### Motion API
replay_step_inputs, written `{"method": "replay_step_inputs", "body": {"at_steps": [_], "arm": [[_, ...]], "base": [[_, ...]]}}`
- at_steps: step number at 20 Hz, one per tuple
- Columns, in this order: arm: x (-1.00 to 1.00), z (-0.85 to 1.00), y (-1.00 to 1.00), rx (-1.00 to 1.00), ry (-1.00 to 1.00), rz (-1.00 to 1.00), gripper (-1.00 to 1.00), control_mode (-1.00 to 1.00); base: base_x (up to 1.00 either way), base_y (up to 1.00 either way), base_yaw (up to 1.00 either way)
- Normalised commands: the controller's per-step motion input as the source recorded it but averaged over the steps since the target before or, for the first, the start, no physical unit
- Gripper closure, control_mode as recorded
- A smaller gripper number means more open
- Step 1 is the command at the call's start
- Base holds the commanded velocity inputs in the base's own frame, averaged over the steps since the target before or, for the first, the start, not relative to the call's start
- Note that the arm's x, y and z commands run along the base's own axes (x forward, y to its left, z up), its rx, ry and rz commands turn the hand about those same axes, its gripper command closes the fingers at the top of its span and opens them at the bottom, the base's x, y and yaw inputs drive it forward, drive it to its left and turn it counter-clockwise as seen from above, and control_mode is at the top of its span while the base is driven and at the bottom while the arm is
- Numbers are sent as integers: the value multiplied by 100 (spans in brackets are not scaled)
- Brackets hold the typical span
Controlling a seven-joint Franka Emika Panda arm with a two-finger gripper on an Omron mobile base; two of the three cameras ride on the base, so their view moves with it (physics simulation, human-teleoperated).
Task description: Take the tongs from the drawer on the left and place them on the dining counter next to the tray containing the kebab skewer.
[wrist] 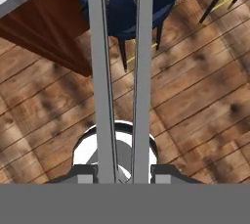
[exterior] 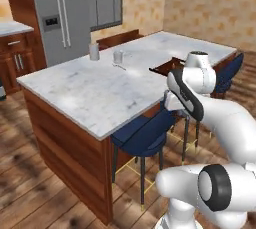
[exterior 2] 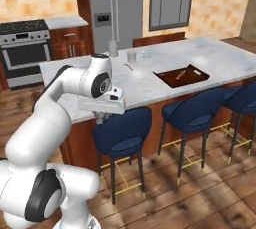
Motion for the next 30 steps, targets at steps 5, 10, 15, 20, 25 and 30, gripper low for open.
{"method": "replay_step_inputs", "body": {"at_steps": [5, 10, 15, 20, 25, 30], "arm": [[0, 0, 0, 0, 0, 0, 100, 100], [0, 0, 0, 0, 0, 0, 100, 100], [0, 0, 0, 0, 0, 0, 100, 100], [0, 0, 0, 0, 0, 0, 100, 100], [0, 0, 0, 0, 0, 0, 100, 100], [0, 0, 0, 0, 0, 0, 100, 100]], "base": [[30, -100, 58], [17, -100, 56], [1, -100, 47], [0, -100, 24], [0, -75, 0], [46, -6, -13]]}}
